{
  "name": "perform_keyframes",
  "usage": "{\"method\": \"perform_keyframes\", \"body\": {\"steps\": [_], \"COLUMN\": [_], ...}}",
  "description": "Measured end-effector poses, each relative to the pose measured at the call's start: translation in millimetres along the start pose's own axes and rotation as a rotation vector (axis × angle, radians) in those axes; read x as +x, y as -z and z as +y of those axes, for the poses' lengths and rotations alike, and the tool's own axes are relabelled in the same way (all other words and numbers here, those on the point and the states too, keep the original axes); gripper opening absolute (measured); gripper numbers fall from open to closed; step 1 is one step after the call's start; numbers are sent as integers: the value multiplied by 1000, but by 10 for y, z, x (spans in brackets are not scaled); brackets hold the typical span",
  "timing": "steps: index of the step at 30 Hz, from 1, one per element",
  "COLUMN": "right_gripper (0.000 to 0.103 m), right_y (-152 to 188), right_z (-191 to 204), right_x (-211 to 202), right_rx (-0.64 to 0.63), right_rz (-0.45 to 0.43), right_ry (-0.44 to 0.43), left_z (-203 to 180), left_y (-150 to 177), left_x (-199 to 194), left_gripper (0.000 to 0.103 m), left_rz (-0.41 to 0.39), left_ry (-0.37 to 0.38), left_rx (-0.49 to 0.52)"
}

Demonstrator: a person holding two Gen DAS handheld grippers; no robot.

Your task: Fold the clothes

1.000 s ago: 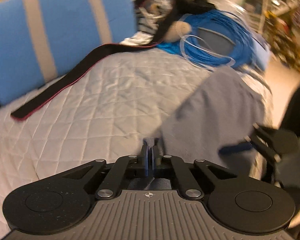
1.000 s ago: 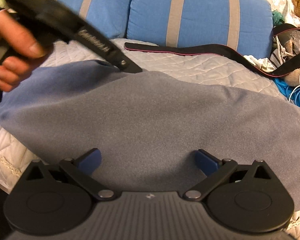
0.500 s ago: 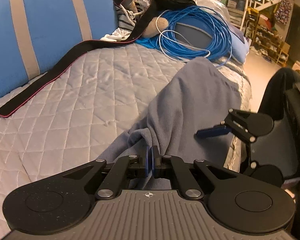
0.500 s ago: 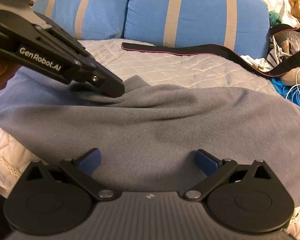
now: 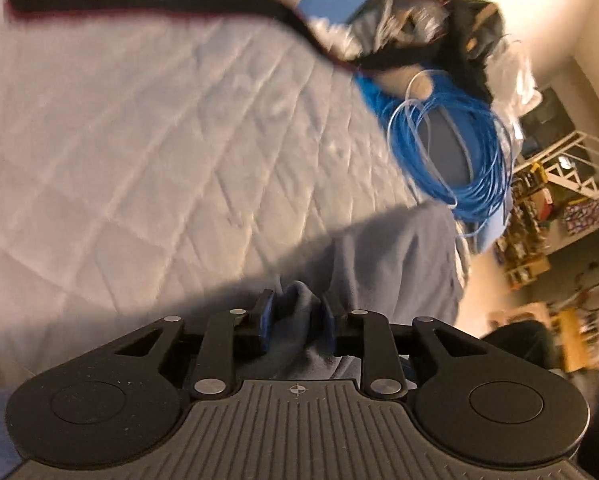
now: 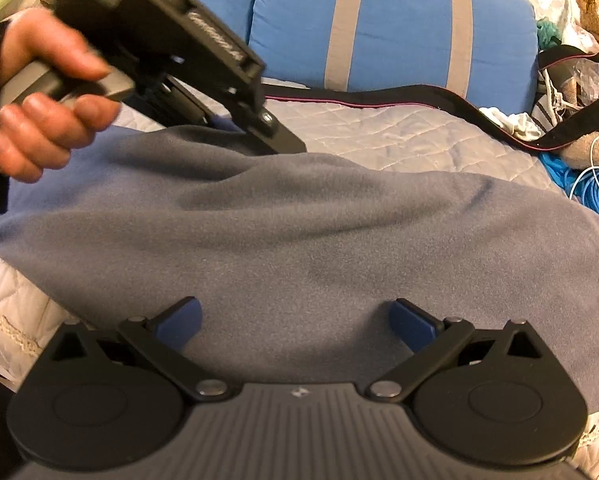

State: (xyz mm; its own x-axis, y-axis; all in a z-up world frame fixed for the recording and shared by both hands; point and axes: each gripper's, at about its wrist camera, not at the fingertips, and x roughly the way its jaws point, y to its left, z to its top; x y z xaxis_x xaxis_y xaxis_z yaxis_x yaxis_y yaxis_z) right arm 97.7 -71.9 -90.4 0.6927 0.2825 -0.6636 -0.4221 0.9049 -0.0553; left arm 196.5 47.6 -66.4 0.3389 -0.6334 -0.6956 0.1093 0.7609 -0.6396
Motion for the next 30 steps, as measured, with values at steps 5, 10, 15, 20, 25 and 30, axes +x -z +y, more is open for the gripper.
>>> {"method": "perform_keyframes", "body": {"steps": [5,10,15,20,25,30], "right_gripper": [103,103,103,103,103,103], "right_y": [-4,0,32,34,31,29], "right_z": [-21,-38,-49,-25,13,11], "right_x": [8,10,8,7,-3,4], "right_rx": [-1,-2,-2,-3,-3,-4], "right_rz": [0,-2,-4,-4,-7,-12], "right_ry": [-6,-13,-13,-5,3,2], "left_z": [100,-100,-439,-708,-614,-446], "left_y": [-64,64,298,539,465,295], "left_x": [133,111,27,-23,-238,-526], "left_gripper": [33,31,16,11,8,6], "left_rz": [84,77,18,-23,-168,-400], "left_ry": [40,27,-6,-36,5,-19], "left_rx": [-93,85,388,604,528,334]}}
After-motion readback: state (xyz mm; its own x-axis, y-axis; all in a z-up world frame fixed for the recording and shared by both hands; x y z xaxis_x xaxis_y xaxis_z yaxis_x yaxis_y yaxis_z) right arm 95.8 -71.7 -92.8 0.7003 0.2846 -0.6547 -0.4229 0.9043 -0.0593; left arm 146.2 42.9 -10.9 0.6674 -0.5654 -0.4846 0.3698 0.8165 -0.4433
